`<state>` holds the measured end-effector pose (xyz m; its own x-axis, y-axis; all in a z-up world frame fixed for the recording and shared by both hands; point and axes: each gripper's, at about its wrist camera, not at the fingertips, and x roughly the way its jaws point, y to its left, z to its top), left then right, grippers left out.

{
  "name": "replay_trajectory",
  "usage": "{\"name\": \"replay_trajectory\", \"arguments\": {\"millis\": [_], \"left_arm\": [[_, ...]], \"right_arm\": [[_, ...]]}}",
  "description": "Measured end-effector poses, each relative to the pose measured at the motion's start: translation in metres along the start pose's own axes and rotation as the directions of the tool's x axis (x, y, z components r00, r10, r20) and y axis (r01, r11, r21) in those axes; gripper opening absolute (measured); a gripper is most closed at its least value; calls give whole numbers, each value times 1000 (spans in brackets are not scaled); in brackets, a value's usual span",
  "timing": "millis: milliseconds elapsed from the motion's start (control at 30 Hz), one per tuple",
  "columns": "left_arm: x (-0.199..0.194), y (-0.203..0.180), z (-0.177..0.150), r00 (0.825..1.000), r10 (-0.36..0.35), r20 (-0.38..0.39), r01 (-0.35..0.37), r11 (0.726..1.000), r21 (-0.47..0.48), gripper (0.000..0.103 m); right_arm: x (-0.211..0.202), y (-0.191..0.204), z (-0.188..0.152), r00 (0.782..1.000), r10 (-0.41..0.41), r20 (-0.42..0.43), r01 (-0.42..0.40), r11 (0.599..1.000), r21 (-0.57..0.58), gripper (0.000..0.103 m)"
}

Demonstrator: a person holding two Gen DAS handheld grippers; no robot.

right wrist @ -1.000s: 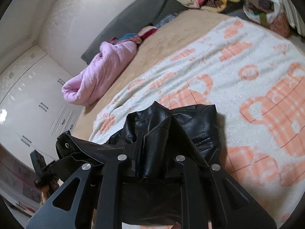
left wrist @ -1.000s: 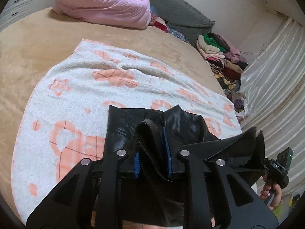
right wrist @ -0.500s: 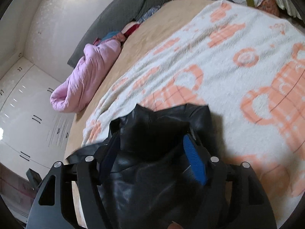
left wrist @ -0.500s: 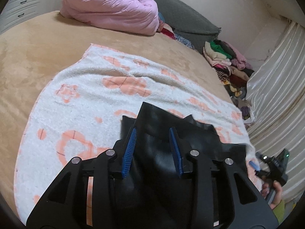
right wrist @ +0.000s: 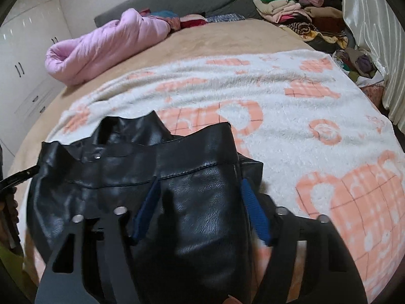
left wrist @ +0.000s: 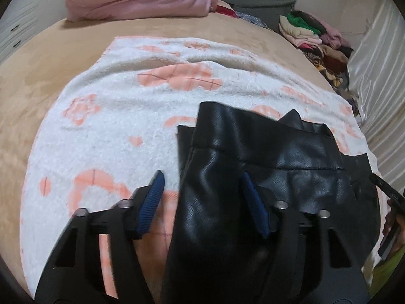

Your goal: Fold large clothes

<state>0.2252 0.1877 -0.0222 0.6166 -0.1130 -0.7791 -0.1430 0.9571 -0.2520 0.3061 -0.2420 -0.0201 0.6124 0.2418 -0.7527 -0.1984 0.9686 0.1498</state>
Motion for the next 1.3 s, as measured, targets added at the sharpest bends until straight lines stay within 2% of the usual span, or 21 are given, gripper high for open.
{"name": "replay_trajectory", "arguments": {"millis": [67,167,233,300,400,567,767,933,1033,1067,1133,1167,1233,1300], "left_arm": [[-7,-2,2,1000,6,23,-6,1000,5,9],[-32,-3,13,994,-48,95,48,999,6,5],[-50,-12,26,986,-61,153,57,998,25,5],[-50,-17,37,984,-47,173,42,999,30,5],[-30,-23,48,987,-9,162,4,1000,27,5],[12,-23,43,996,46,81,-49,998,36,5],[31,-18,35,997,63,45,-64,997,39,8],[37,-17,32,996,81,34,-82,995,49,14],[34,-19,32,994,101,41,-104,992,69,20],[34,-19,32,993,108,43,-111,991,73,22],[31,-20,32,991,124,49,-128,988,86,30],[29,-20,31,991,128,50,-132,987,88,34],[25,-18,30,990,135,52,-139,986,88,51],[21,-17,29,990,131,54,-135,987,85,57]], "right_arm": [[-7,-5,1,999,-5,47,3,1000,28,10],[-39,-18,10,983,86,163,-102,990,93,8],[-51,-25,20,971,116,211,-146,980,132,7],[-53,-28,30,967,107,232,-144,978,149,7],[-32,-32,36,979,51,198,-85,983,165,7],[12,-36,26,995,-19,97,-1,980,201,7],[35,-39,14,998,-39,41,30,976,214,9],[38,-34,11,998,-62,20,57,979,198,12],[32,-37,11,998,-53,25,46,977,208,16],[30,-38,11,998,-52,27,45,976,213,21],[23,-37,8,998,-56,29,49,975,217,34],[21,-37,7,998,-57,30,49,975,218,48],[14,-37,1,998,-48,41,38,975,218,51],[7,-37,-7,998,-38,41,28,975,223,67]]}}
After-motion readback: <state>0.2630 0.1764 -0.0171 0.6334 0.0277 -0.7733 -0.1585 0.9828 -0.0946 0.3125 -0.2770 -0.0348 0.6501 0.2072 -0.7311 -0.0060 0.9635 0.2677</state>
